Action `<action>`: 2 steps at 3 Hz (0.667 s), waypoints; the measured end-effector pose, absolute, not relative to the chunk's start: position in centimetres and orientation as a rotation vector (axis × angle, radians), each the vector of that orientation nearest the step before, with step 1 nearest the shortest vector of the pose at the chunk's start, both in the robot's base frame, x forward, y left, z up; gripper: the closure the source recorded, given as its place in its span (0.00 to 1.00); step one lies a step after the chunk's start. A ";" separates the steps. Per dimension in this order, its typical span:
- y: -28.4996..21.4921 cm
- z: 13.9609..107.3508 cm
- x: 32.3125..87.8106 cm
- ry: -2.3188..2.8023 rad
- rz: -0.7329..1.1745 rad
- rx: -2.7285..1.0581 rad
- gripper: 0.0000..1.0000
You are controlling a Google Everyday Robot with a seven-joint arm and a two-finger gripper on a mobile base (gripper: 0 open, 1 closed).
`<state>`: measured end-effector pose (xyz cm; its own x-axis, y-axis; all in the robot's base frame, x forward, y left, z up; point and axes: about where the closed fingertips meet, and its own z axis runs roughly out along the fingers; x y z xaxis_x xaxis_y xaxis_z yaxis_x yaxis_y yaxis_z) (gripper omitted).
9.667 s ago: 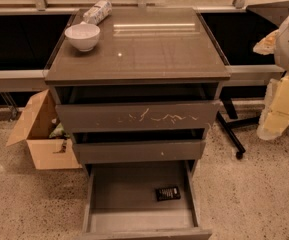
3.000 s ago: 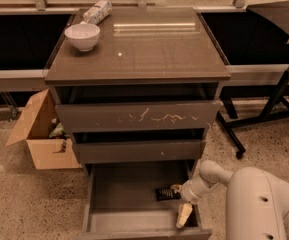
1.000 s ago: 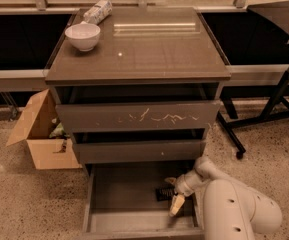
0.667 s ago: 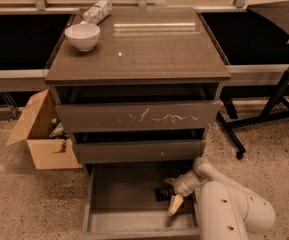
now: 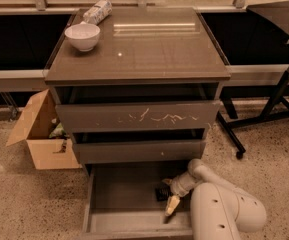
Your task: Pick rxbar chocolate from bottom drawer and place on counter
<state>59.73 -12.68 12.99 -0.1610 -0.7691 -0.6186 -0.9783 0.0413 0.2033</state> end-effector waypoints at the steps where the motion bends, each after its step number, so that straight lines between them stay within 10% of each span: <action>1: -12.7 11.7 59.9 2.001 0.805 -1.789 0.18; 2: -12.9 11.0 59.9 2.010 0.765 -1.810 0.43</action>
Offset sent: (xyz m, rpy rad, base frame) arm -0.0001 -0.0084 -0.0395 -0.1484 -0.0892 0.0051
